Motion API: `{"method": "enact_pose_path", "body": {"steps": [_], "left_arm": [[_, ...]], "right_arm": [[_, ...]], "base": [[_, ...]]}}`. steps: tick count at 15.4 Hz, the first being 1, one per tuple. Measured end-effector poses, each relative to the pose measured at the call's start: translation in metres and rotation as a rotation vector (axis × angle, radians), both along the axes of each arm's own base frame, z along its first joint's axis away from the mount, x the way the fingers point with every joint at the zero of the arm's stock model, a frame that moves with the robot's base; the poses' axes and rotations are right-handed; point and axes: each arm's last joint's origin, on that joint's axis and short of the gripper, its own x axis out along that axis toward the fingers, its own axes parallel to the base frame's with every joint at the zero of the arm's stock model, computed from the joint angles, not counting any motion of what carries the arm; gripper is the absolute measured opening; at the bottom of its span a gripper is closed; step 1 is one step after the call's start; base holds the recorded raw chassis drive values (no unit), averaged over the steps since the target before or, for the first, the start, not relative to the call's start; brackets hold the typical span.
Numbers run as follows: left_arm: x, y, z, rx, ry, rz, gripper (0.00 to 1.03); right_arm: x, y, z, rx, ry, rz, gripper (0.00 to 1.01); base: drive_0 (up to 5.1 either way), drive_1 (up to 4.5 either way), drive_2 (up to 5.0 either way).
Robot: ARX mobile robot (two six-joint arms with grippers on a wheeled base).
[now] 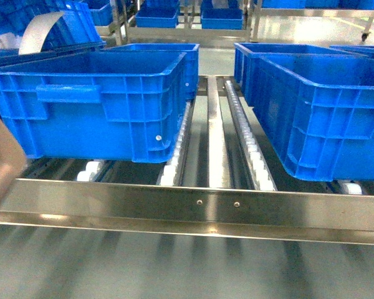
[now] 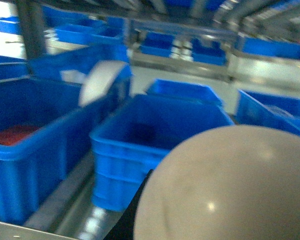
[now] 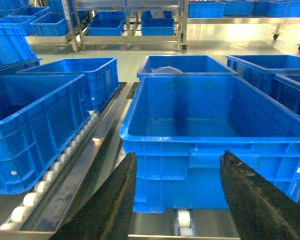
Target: Place part in tray to right shelf
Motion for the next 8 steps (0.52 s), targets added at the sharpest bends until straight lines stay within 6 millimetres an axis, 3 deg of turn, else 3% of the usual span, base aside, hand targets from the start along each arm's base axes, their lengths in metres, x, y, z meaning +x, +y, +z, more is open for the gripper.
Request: {"method": "enact_pose_path", "body": {"steps": [2,4,6,8], "left_arm": [[-0.01,0.003,-0.028,0.032,0.056,-0.062,0.12],[-0.022,0.009,-0.042,0.047,0.053,-0.035,0.12],[-0.033,0.016,-0.047,0.043,0.019,-0.072,0.12],[-0.043,0.022,-0.065,0.045,0.052,-0.034,0.12]], "right_arm": [[-0.014,-0.006,-0.016,-0.001,0.009,0.003,0.26],[-0.026,-0.012,-0.026,-0.001,0.007,-0.002,0.02],[-0.037,-0.016,-0.036,-0.001,0.009,0.002,0.02],[-0.046,-0.028,-0.044,-0.001,0.01,-0.018,0.02]], "base": [[0.0,0.0,0.0],[0.0,0.0,0.0],[0.0,0.0,0.0],[0.0,0.0,0.0]]}}
